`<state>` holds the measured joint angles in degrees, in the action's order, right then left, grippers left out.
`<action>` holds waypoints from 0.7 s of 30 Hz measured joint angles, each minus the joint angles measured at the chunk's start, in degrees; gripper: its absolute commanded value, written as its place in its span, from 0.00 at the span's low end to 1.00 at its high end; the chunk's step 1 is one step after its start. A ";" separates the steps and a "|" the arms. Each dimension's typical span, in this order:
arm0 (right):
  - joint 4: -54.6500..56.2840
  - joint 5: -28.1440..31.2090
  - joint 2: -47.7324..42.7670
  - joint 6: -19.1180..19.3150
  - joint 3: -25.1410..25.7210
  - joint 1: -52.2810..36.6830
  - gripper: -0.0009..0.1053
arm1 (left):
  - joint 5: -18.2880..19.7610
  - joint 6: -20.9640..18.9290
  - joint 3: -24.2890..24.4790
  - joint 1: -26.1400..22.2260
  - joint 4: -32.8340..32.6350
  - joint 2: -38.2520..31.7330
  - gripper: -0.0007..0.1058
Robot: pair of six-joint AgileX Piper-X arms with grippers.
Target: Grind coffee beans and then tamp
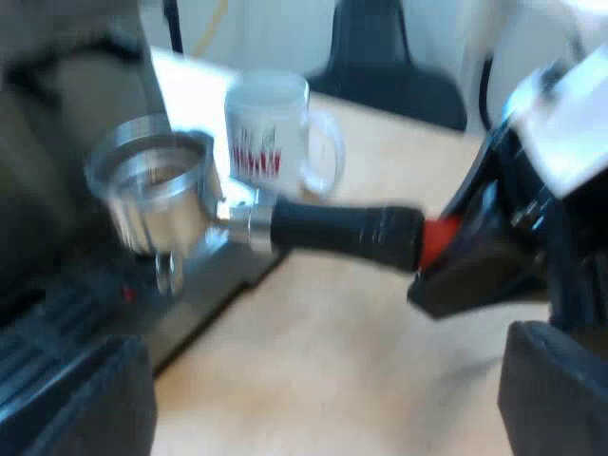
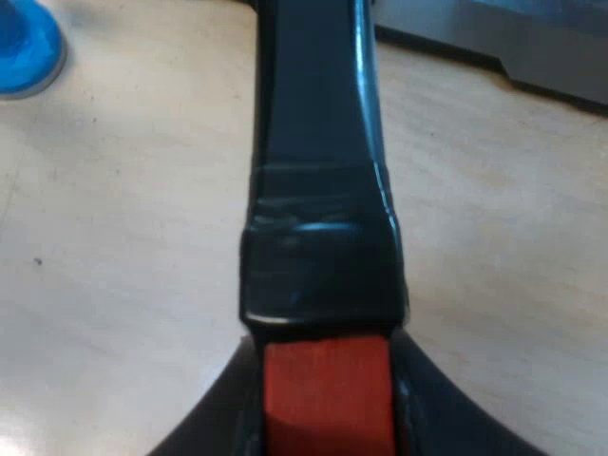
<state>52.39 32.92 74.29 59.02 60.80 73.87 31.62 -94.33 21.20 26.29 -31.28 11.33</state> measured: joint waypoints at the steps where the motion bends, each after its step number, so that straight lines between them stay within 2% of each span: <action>1: 0.07 -0.16 0.00 0.61 0.00 0.32 0.01 | 0.00 0.00 0.13 0.00 -1.13 -1.17 0.83; 6: -0.47 -0.13 0.00 1.73 0.00 1.68 0.01 | -0.28 0.00 -0.02 0.00 -5.62 -4.33 0.83; 13: -6.66 -2.33 -0.75 2.02 -3.08 1.70 0.01 | -1.72 0.00 -0.01 0.00 -6.13 -5.62 0.83; 14: -9.86 -3.80 -1.65 2.13 -6.50 1.70 0.01 | -1.92 0.00 -0.01 0.00 -6.87 -5.62 0.83; 21: -13.75 -4.28 -5.70 2.24 -13.56 1.70 0.01 | -2.92 0.00 -0.01 0.00 -7.63 -5.62 0.83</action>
<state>38.64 28.64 68.59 61.26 47.25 75.57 28.70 -94.33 21.19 26.29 -38.91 5.71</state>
